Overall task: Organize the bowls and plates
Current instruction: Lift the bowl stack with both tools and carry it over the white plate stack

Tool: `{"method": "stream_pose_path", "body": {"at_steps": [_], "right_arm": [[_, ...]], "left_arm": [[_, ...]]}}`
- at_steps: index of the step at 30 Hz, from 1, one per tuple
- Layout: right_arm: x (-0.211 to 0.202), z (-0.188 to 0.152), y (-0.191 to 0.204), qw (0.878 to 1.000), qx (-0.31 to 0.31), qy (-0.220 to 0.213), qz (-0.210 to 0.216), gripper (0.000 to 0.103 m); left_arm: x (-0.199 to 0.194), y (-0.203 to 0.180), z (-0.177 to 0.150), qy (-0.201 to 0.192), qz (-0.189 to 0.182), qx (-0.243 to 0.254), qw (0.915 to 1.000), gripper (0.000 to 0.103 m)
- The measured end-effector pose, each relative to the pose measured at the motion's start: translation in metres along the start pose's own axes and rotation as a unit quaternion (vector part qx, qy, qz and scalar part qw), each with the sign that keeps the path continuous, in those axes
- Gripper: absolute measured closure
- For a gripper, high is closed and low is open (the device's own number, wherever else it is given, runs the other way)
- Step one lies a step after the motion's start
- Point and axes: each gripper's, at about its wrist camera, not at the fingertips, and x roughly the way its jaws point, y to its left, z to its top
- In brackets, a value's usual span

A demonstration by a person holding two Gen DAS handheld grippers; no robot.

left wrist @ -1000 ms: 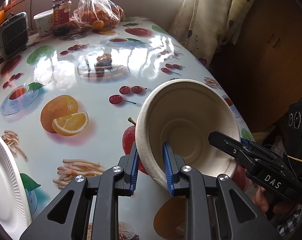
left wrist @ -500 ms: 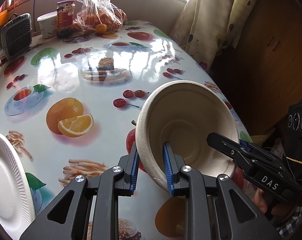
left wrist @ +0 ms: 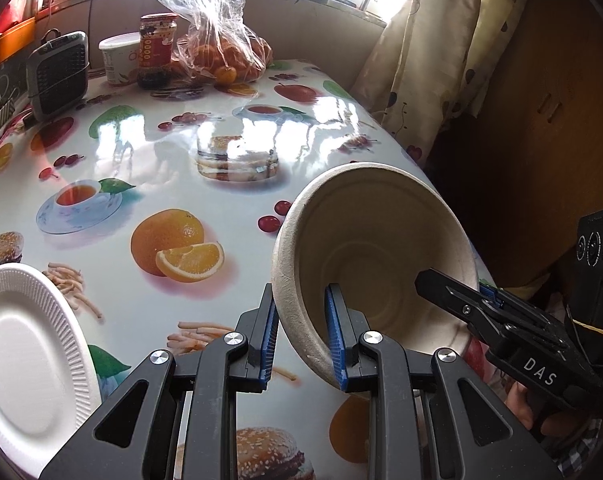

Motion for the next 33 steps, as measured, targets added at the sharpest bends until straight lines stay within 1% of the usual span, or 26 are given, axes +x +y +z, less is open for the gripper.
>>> {"method": "stream_pose_path", "body": {"at_steps": [7,15,33], "right_arm": [[0.002,0.006,0.016,1.0,-0.012,-0.001,0.013,0.073],[0.011,0.011,0.038,0.999,-0.026,0.009,0.03,0.073],[0.04,0.009,0.104,0.993,-0.07,0.036,0.084,0.073]], "left_arm": [[-0.013,0.012,-0.001,-0.011,0.006,-0.013,0.9998,0.079],[-0.03,0.031,-0.002,-0.026,0.019,-0.03,0.999,0.079],[-0.075,0.088,-0.018,-0.058,0.068,-0.075,0.9931,0.079]]}}
